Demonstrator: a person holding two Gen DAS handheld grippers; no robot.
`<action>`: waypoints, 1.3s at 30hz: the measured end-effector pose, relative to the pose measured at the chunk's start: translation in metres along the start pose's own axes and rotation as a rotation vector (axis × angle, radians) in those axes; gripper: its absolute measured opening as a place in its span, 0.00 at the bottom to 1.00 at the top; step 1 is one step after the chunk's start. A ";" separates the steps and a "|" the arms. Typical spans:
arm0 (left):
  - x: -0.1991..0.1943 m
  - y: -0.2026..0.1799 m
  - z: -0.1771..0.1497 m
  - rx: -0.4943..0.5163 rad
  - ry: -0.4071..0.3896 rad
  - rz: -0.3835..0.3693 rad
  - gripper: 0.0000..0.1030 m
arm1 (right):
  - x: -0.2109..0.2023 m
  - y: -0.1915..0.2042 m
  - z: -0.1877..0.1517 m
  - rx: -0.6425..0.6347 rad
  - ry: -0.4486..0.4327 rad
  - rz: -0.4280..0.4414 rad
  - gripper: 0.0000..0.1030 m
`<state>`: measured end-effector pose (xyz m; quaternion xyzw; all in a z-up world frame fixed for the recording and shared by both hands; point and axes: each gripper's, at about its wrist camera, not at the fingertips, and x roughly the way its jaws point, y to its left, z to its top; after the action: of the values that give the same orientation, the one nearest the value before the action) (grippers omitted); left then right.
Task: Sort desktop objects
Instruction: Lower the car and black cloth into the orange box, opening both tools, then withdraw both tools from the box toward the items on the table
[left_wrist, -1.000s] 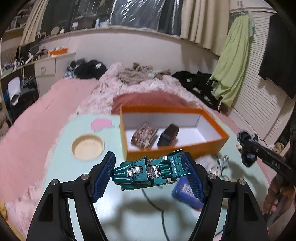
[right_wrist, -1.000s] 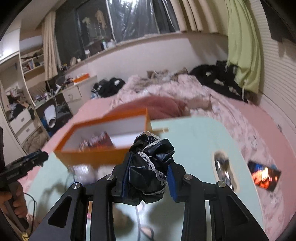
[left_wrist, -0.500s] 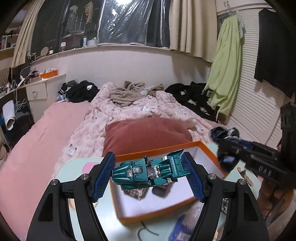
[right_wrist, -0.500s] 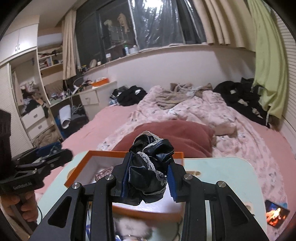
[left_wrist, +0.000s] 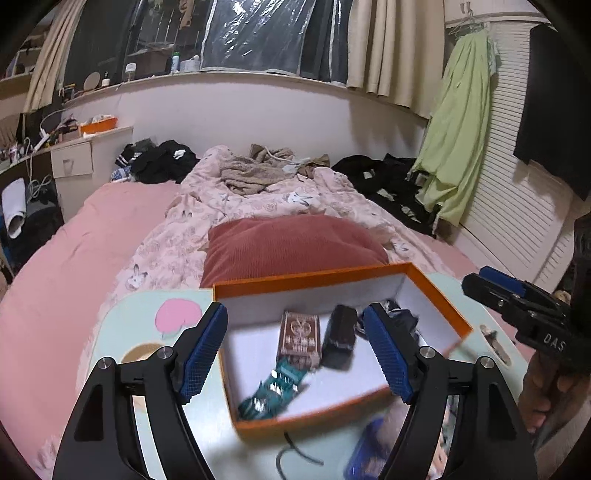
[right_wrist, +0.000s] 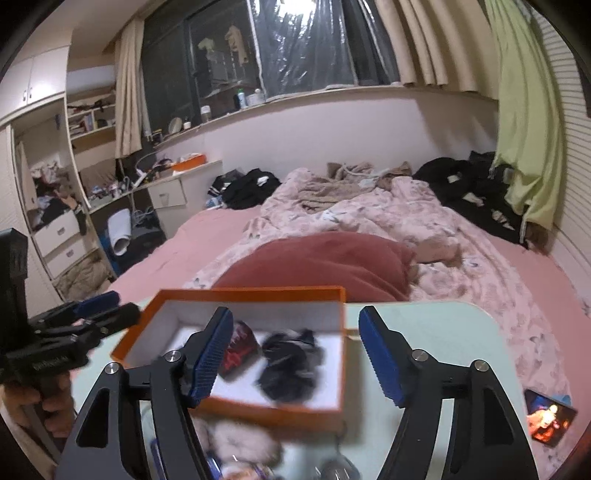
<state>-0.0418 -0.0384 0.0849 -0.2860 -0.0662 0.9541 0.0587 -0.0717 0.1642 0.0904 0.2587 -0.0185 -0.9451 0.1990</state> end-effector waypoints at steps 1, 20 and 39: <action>-0.004 0.000 -0.003 0.003 0.004 -0.002 0.78 | -0.007 -0.001 -0.005 -0.001 0.003 -0.014 0.72; 0.003 -0.037 -0.101 0.154 0.419 0.049 1.00 | -0.048 -0.017 -0.135 0.017 0.288 -0.282 1.00; 0.001 -0.042 -0.098 0.104 0.388 0.014 1.00 | -0.049 -0.019 -0.138 0.020 0.273 -0.285 1.00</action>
<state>0.0152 0.0117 0.0098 -0.4614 -0.0022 0.8837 0.0784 0.0281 0.2102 -0.0088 0.3864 0.0360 -0.9196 0.0615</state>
